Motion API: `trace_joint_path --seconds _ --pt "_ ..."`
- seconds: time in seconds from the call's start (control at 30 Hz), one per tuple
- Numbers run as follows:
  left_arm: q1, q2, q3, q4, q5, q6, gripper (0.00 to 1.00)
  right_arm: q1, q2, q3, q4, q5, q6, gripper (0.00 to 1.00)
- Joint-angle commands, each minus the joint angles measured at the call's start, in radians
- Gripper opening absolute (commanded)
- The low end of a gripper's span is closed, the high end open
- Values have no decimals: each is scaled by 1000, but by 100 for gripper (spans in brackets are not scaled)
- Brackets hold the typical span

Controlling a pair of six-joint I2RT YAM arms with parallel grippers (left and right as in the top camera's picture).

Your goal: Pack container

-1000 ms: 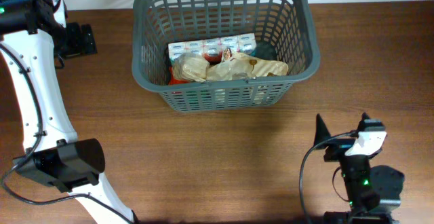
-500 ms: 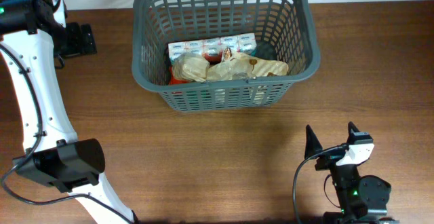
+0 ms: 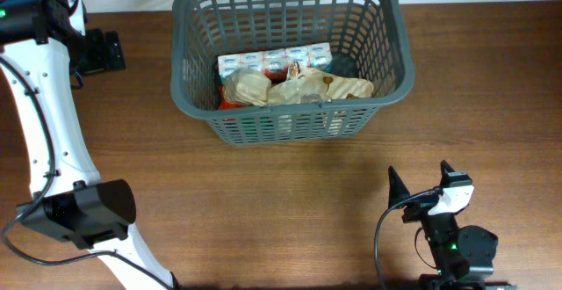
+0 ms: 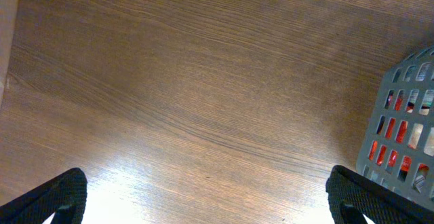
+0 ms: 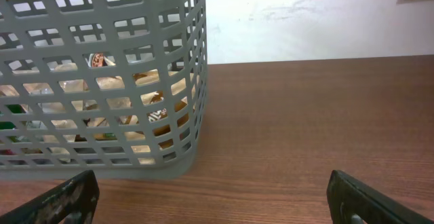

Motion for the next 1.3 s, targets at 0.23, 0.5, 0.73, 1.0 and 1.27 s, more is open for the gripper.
trace_joint_path --seconds 0.23,0.5,0.73,1.0,1.27 --pt "2 -3 -4 2 6 -13 99 8 -13 -9 3 -16 11 99" --pt "-228 -348 -233 42 7 -13 99 8 -13 -9 3 -16 11 99" --pt "-329 -1004 -1089 783 -1 -13 99 8 -13 -9 3 -16 11 99" --pt "-329 -1637 -1997 1549 -1 -13 99 8 -13 -9 3 -16 11 99" --pt "-329 -1942 -2340 1689 -1 -13 99 8 -13 -9 3 -16 11 99"
